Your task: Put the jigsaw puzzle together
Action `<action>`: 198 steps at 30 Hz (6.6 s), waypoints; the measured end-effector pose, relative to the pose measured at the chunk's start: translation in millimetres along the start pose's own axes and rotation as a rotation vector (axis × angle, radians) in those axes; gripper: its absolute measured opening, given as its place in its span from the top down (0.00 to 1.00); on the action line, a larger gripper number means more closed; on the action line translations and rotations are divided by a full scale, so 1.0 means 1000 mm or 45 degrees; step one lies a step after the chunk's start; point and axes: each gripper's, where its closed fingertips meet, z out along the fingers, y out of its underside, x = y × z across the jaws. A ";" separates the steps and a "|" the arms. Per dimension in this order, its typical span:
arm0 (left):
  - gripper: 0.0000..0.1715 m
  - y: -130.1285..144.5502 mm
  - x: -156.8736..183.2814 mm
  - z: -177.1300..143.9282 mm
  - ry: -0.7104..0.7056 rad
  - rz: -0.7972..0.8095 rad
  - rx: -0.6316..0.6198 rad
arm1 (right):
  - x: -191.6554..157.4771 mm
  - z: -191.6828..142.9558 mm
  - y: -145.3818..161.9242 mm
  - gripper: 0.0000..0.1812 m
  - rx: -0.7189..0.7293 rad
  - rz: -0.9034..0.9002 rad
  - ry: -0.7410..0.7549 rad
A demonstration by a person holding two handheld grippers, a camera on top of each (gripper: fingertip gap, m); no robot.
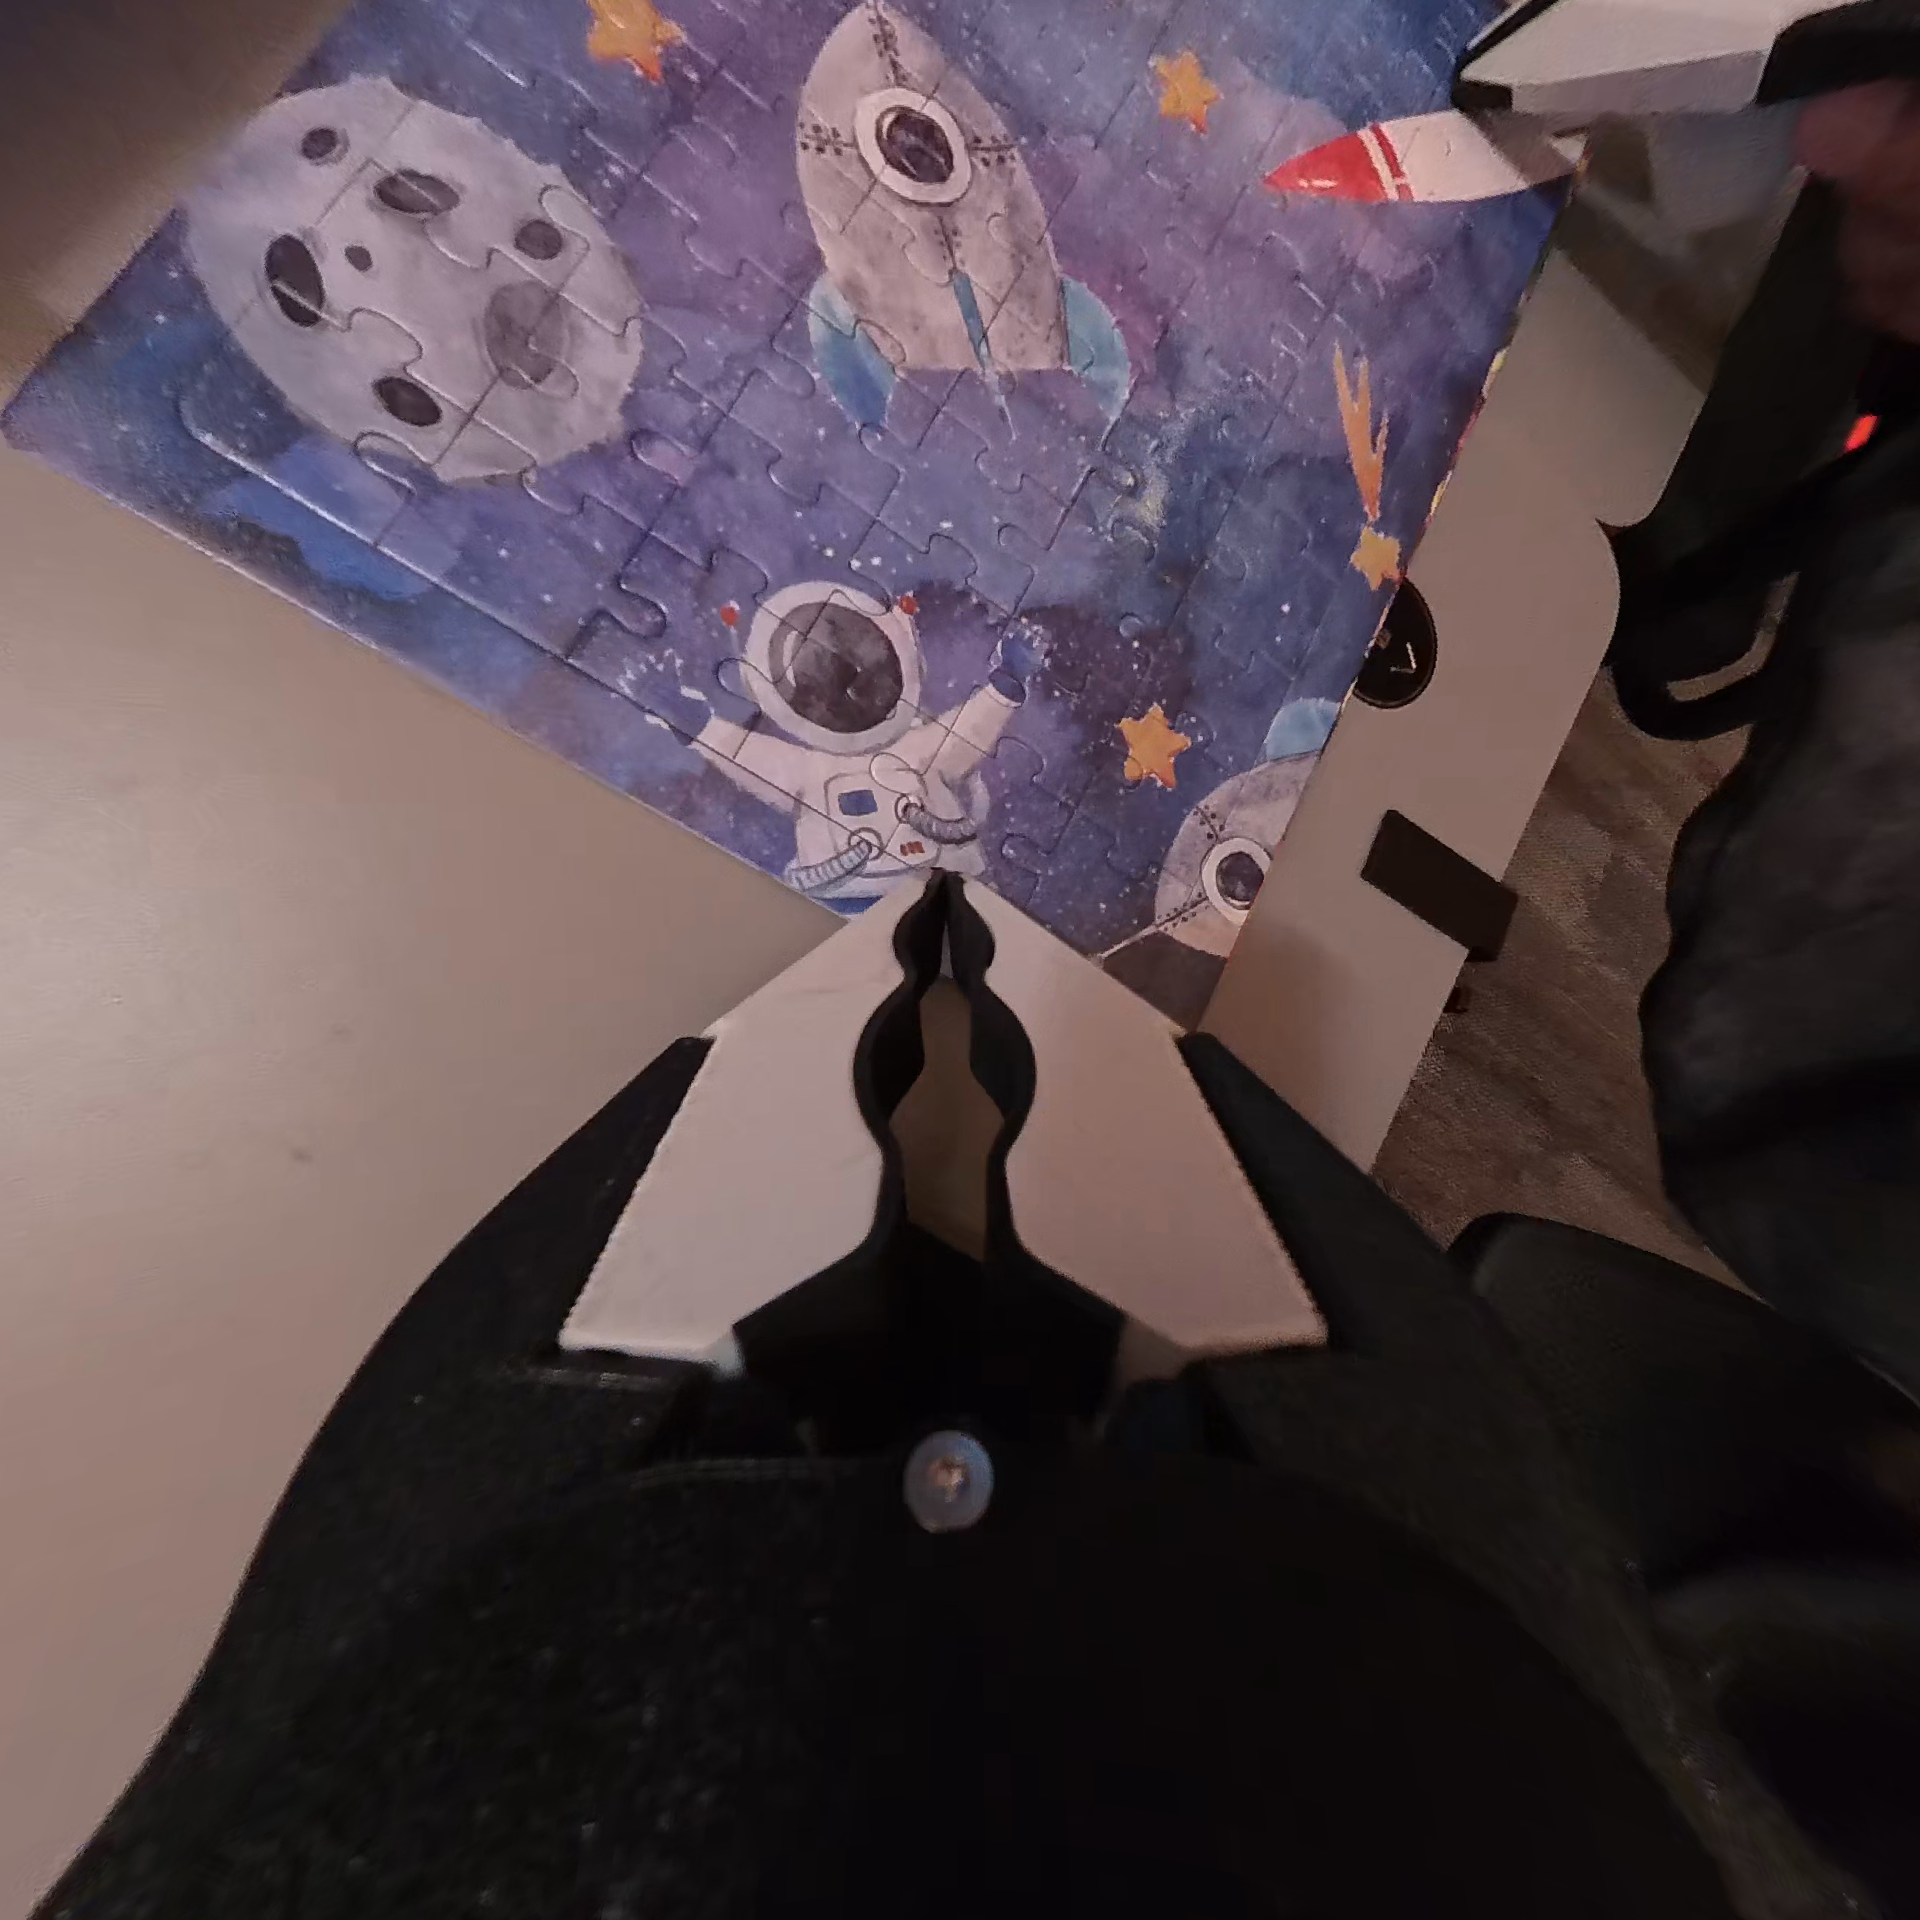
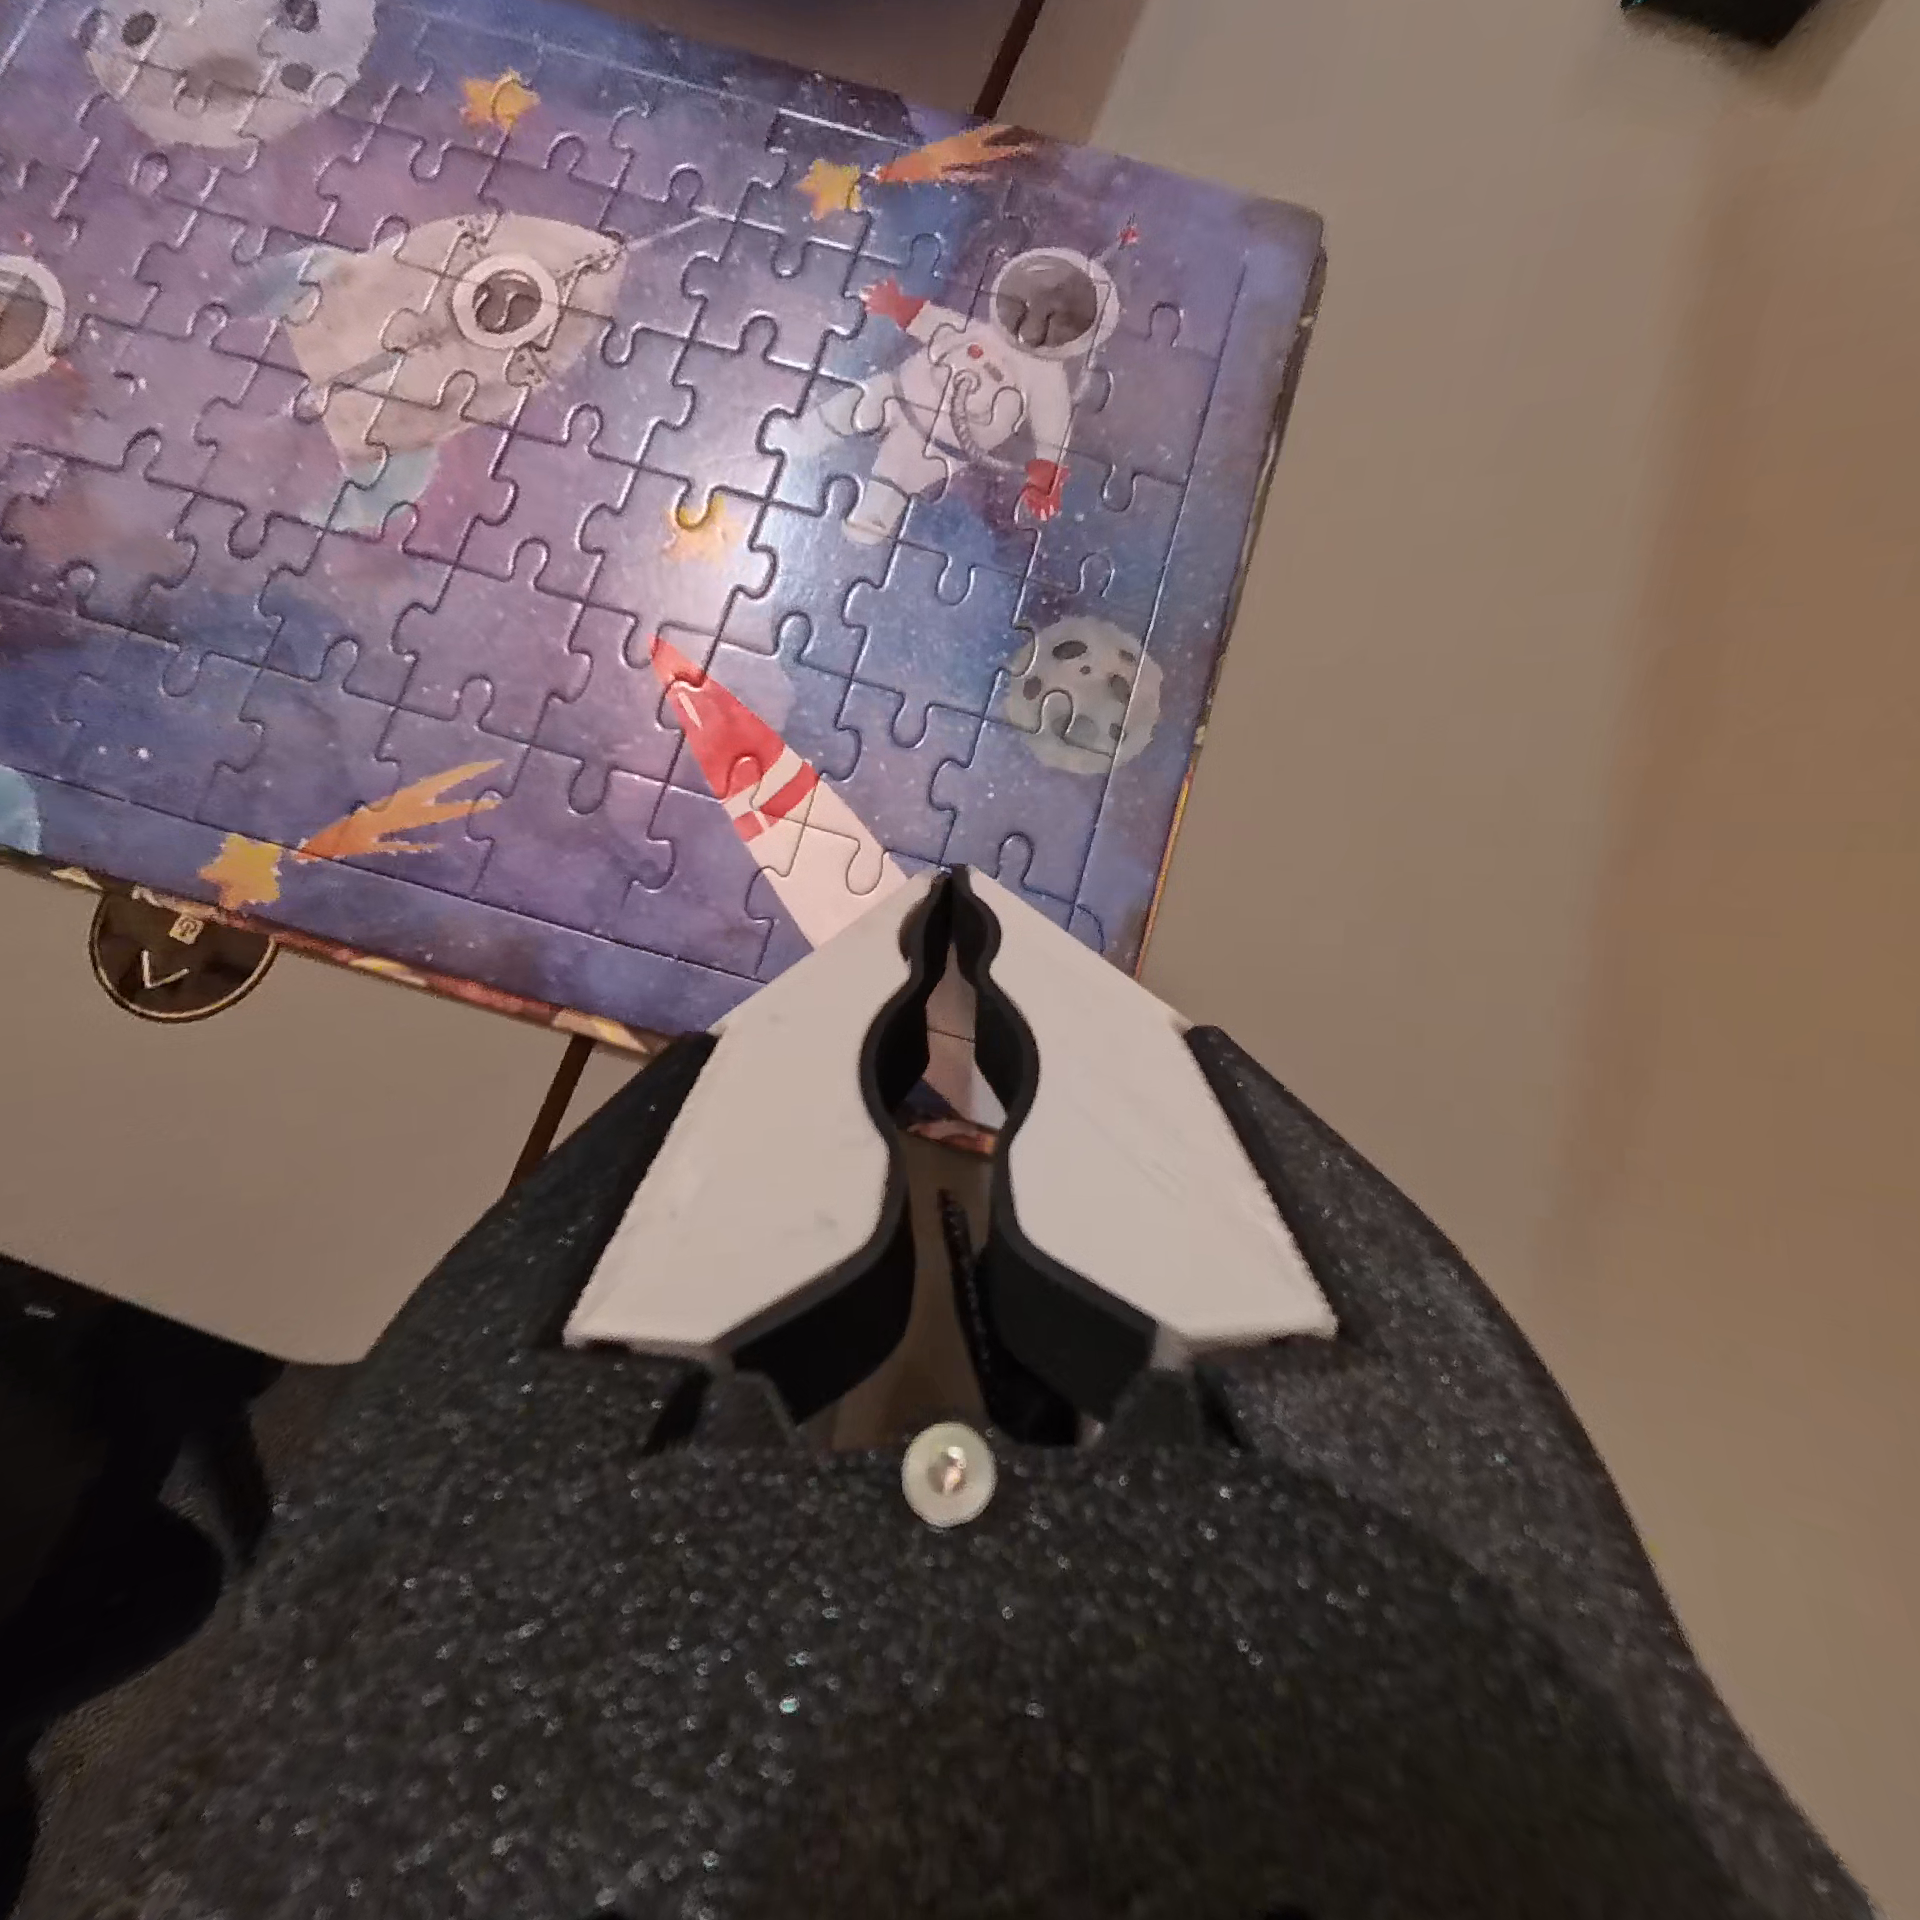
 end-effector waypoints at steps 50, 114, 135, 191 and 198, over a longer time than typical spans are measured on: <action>0.34 0.571 -0.463 -0.581 -1.317 -1.009 0.550 | -0.844 0.280 -0.377 0.47 -0.027 -0.534 -1.274; 0.87 0.300 -0.337 -0.526 0.226 -0.481 1.116 | -0.640 0.112 -0.389 0.99 0.278 -0.316 -1.936; 0.99 0.126 -0.319 -0.459 0.201 0.337 0.776 | -0.447 0.104 -0.391 0.94 0.541 -0.241 -1.546; 0.99 0.052 -0.285 -0.414 -0.047 0.592 -0.174 | -0.429 0.071 -0.354 0.72 0.714 -0.461 -0.709; 0.99 0.047 -0.382 -0.445 -0.112 0.361 -0.232 | -0.448 0.102 -0.327 0.70 0.483 -0.357 -0.908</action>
